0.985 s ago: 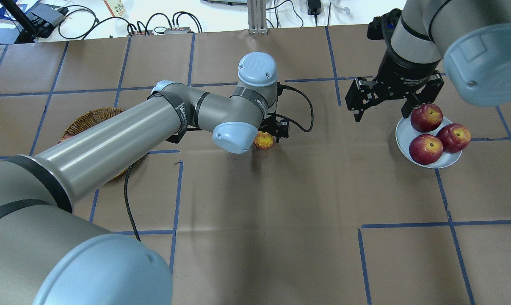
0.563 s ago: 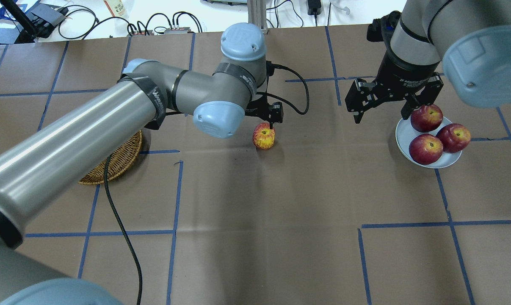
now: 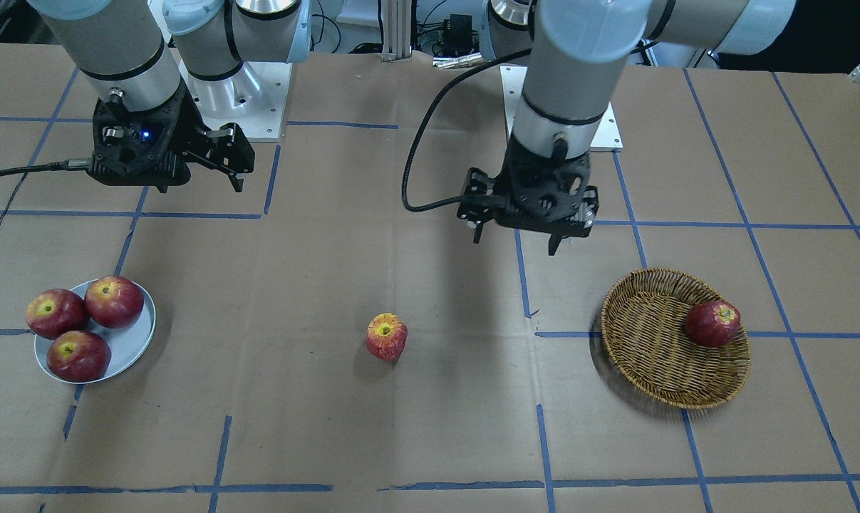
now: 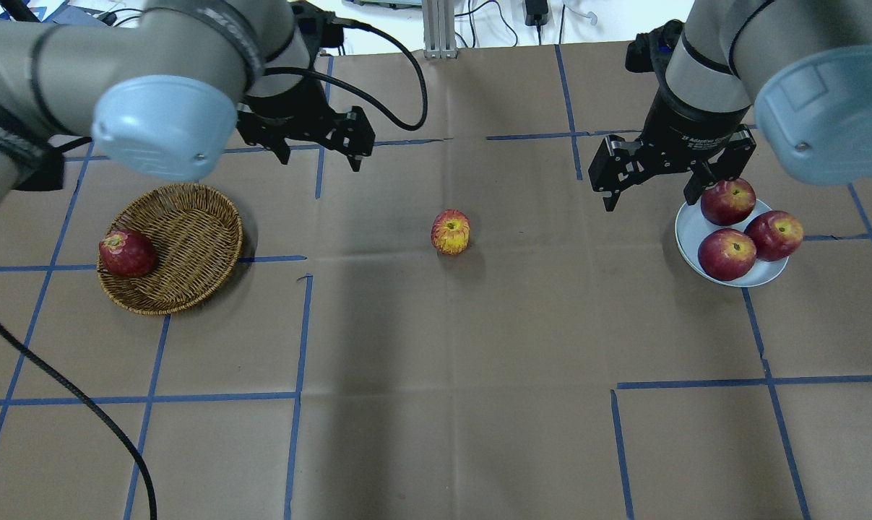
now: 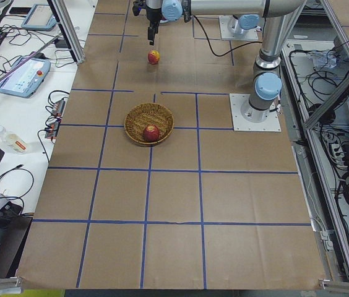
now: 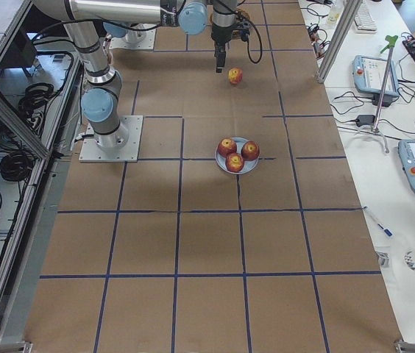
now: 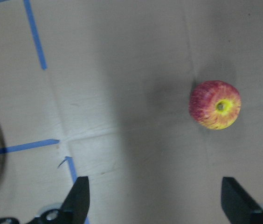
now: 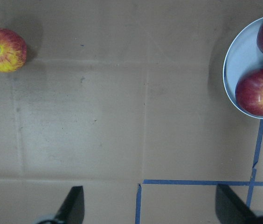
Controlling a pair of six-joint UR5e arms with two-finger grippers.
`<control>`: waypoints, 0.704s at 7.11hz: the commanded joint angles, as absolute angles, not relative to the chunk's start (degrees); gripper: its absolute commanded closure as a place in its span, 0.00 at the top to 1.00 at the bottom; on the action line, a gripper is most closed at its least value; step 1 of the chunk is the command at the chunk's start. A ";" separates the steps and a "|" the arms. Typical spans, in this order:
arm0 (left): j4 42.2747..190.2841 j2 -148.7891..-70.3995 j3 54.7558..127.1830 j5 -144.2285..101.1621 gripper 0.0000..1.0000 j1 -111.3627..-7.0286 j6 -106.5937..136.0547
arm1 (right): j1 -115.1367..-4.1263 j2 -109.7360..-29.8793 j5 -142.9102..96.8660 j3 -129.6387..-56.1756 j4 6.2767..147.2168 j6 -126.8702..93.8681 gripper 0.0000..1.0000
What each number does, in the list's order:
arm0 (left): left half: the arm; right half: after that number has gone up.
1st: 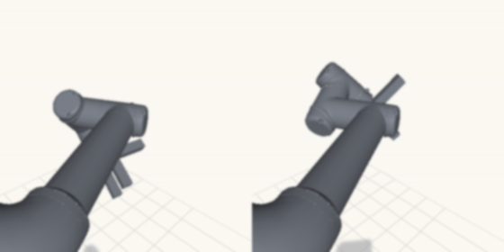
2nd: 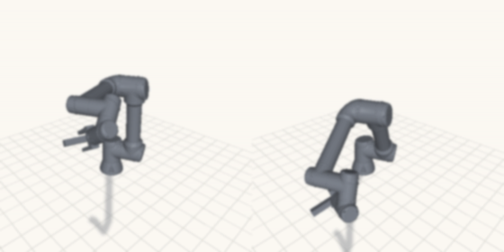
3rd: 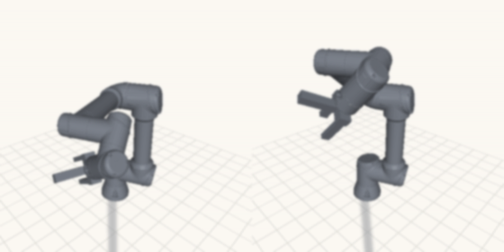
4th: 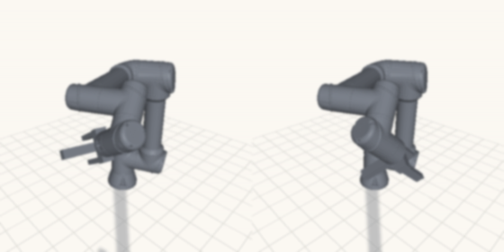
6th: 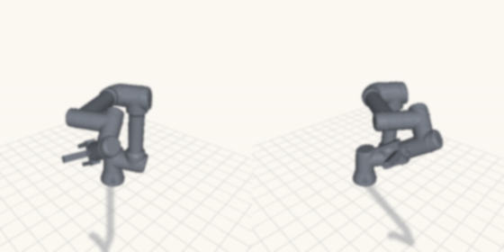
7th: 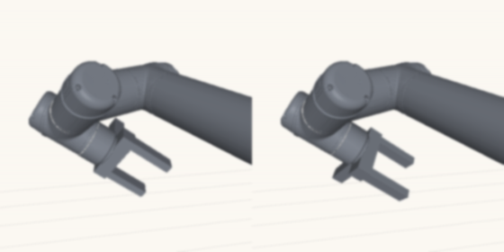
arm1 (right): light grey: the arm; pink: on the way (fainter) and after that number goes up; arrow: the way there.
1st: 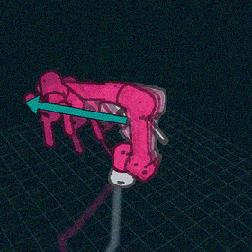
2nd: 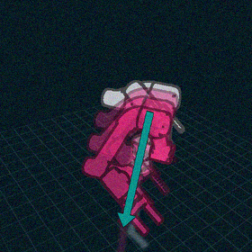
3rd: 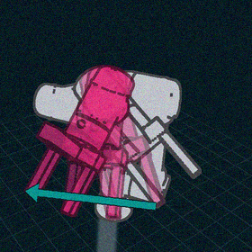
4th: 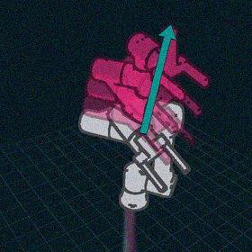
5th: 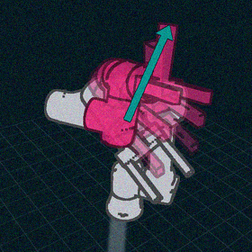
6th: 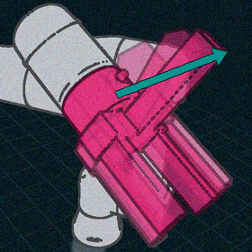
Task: Transfer apple from basket to plate
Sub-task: 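Release the apple on the table and raise the left gripper, then move the right gripper toward the apple while the left gripper withdraws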
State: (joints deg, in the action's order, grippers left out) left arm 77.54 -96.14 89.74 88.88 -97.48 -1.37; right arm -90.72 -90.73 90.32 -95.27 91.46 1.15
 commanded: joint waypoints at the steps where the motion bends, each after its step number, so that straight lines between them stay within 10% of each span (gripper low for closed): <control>1: 78.49 -91.07 92.72 86.84 0.99 -93.44 -2.29 | -90.88 -90.71 90.44 -94.75 92.63 0.70 1.00; 5: 78.57 -87.82 92.64 86.48 0.99 -88.68 -1.41 | -103.57 -80.47 90.53 -84.77 94.83 -13.66 1.00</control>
